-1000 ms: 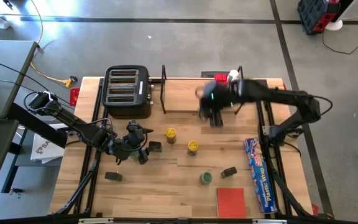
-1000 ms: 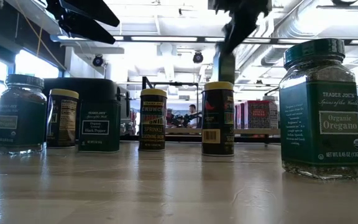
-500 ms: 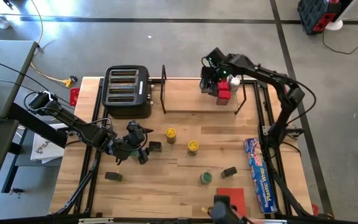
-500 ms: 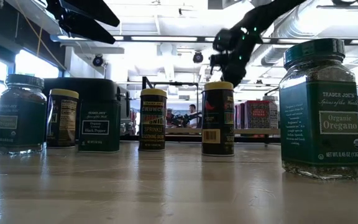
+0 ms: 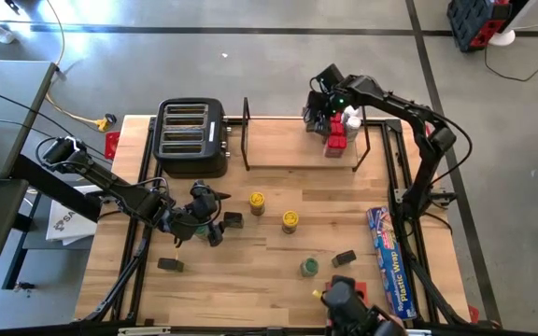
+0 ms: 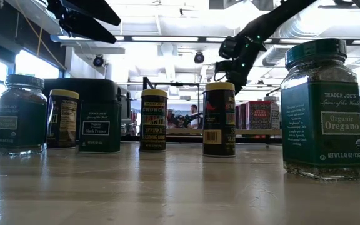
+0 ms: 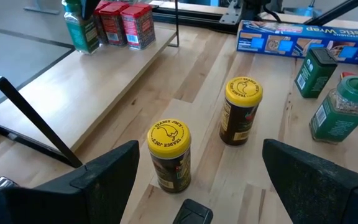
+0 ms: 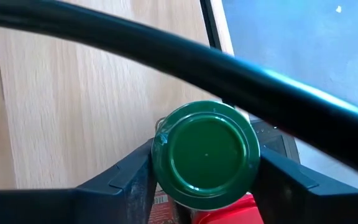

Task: Shelf spices
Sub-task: Put the top right green seasoning bottle on the shelf, then put the right green seasoning bottle on the shelf aligned with the other green seasoning bottle

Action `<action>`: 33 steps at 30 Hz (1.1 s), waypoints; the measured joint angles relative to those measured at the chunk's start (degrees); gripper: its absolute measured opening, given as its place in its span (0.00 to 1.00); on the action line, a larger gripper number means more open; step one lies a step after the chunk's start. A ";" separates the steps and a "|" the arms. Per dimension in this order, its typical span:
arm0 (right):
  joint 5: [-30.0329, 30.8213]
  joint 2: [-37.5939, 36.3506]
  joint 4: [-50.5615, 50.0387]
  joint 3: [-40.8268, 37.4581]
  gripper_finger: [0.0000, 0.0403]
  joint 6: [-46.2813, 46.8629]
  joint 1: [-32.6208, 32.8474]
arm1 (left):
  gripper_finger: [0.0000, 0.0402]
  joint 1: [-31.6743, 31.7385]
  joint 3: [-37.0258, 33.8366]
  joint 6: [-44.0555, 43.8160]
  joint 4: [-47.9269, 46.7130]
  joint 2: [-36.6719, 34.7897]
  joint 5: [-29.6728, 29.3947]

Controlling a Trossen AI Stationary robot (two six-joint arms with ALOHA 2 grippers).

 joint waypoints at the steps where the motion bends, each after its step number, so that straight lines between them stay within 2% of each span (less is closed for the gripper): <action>1: 0.00 0.00 -0.02 0.00 0.55 0.04 -0.12 | 0.84 0.00 0.00 0.03 0.10 0.00 0.00; 13: 0.05 -0.02 0.09 0.00 0.58 0.12 -0.23 | 0.84 0.00 0.00 0.00 0.82 0.00 0.86; 18: 2.10 -0.02 1.01 0.11 0.59 -0.39 -0.23 | 0.84 0.00 0.00 -0.02 0.84 0.00 1.40; 22: 2.38 -0.15 -0.29 3.12 0.59 -0.40 -0.23 | 0.84 0.00 0.00 -0.70 0.87 0.00 1.51; 28: 1.50 -0.22 -10.13 12.24 0.59 0.80 0.97 | 0.84 -0.31 0.00 -1.05 0.86 0.00 1.53; 33: -0.59 -2.75 -19.57 17.86 0.59 3.17 6.34 | 0.84 -0.77 0.00 -1.48 0.81 0.00 1.52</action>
